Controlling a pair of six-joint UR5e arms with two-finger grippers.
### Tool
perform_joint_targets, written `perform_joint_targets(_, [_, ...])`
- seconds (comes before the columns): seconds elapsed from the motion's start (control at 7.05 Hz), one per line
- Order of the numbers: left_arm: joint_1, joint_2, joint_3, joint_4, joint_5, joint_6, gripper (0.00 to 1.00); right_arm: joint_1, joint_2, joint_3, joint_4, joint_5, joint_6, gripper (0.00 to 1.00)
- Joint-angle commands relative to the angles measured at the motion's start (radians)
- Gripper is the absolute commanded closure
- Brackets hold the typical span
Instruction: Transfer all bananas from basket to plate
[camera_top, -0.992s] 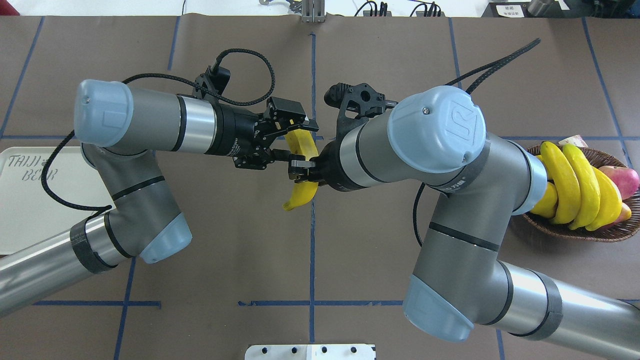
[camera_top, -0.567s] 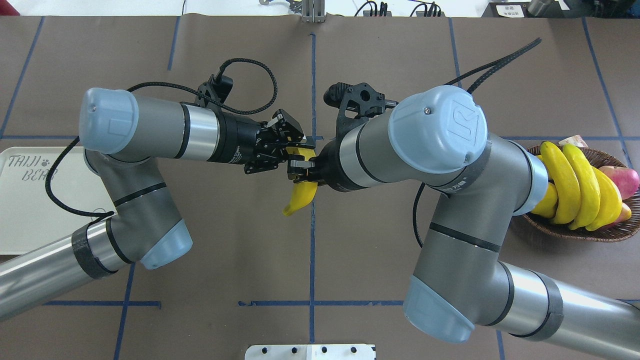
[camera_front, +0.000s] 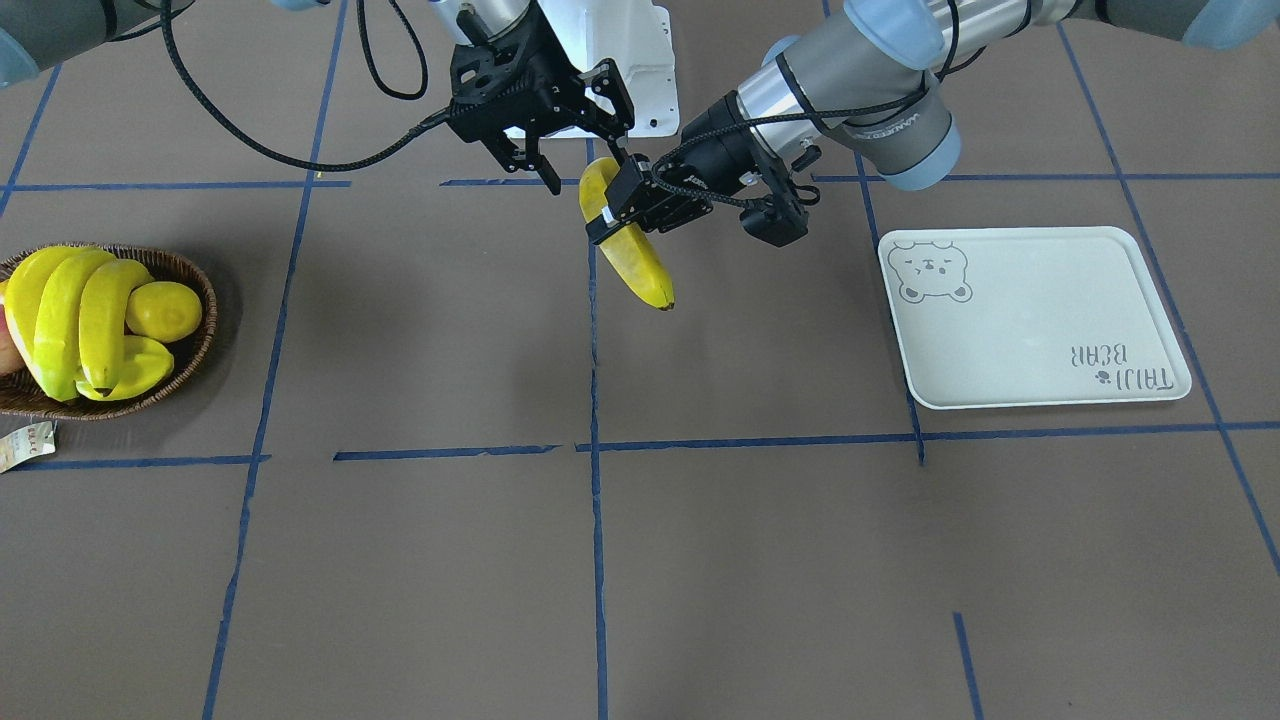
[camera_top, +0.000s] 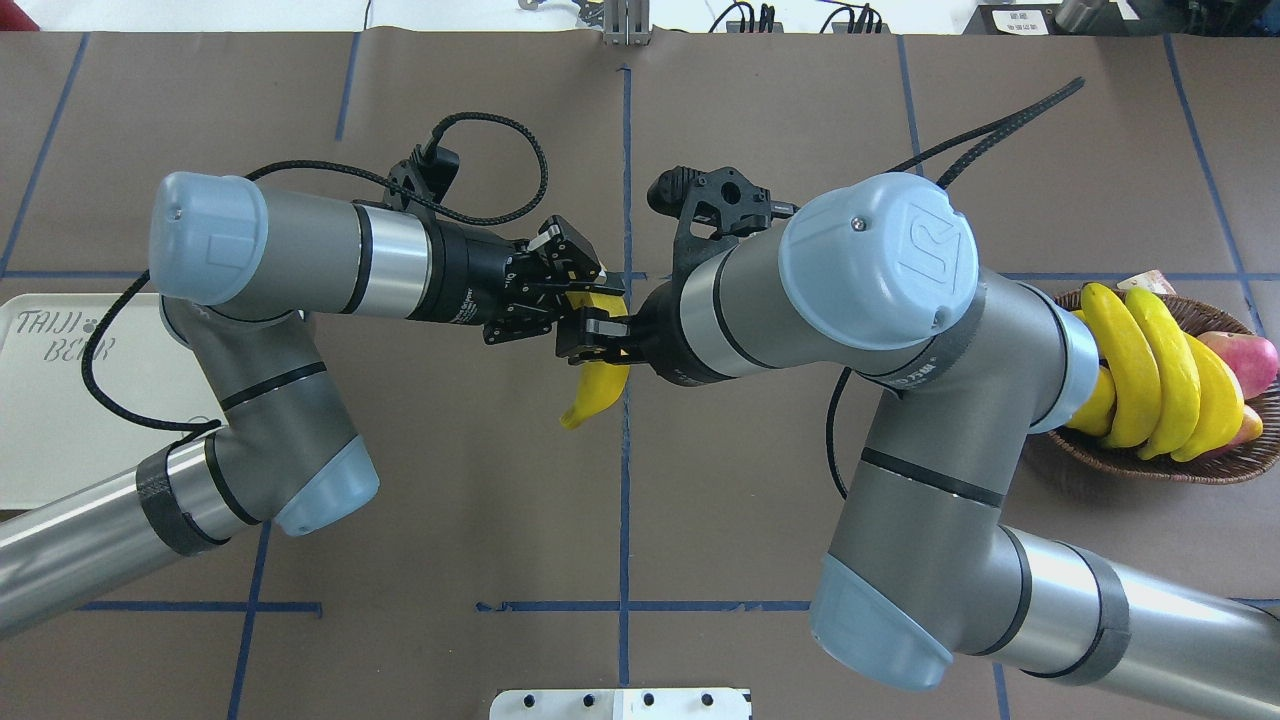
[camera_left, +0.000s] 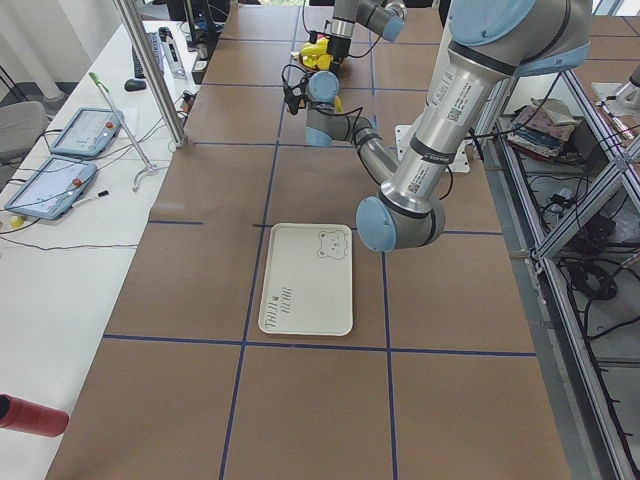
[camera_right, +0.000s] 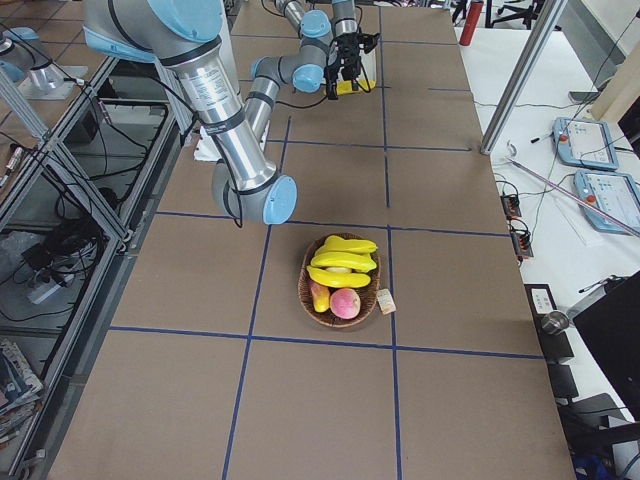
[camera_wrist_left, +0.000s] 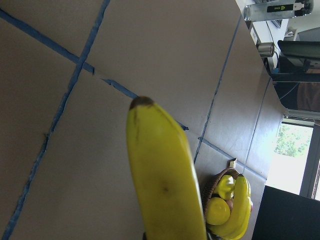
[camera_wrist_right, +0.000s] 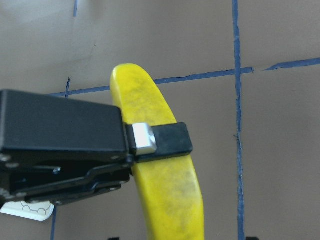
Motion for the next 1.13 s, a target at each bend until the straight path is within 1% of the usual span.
perform_joint_targets(0.0, [-0.018,0.040,-0.002,0.003,-0.015,0.001,1.00,0.001,-0.006,0.022,-0.001,0.002,0.000,0.00])
perform_joint_targets(0.14, [-0.064,0.071,0.001,0.047,-0.076,0.012,1.00,0.001,-0.006,0.024,-0.001,0.000,0.000,0.00])
perform_joint_targets(0.28, [-0.163,0.106,-0.010,0.151,-0.183,0.112,1.00,0.006,-0.015,0.030,-0.003,0.000,0.002,0.00])
perform_joint_targets(0.43, [-0.220,0.170,-0.026,0.182,-0.215,0.214,1.00,0.009,-0.038,0.048,-0.003,0.000,0.000,0.00])
perform_joint_targets(0.57, [-0.251,0.294,-0.046,0.182,-0.218,0.324,1.00,0.017,-0.073,0.080,-0.003,0.002,-0.001,0.00])
perform_joint_targets(0.71, [-0.300,0.401,-0.053,0.184,-0.218,0.434,1.00,0.036,-0.083,0.090,-0.003,0.011,-0.001,0.00])
perform_joint_targets(0.85, [-0.314,0.502,-0.044,0.185,-0.215,0.554,1.00,0.040,-0.084,0.087,-0.003,0.009,-0.001,0.00])
perform_joint_targets(0.99, [-0.322,0.587,-0.027,0.185,-0.212,0.667,1.00,0.047,-0.089,0.094,-0.031,0.012,-0.001,0.00])
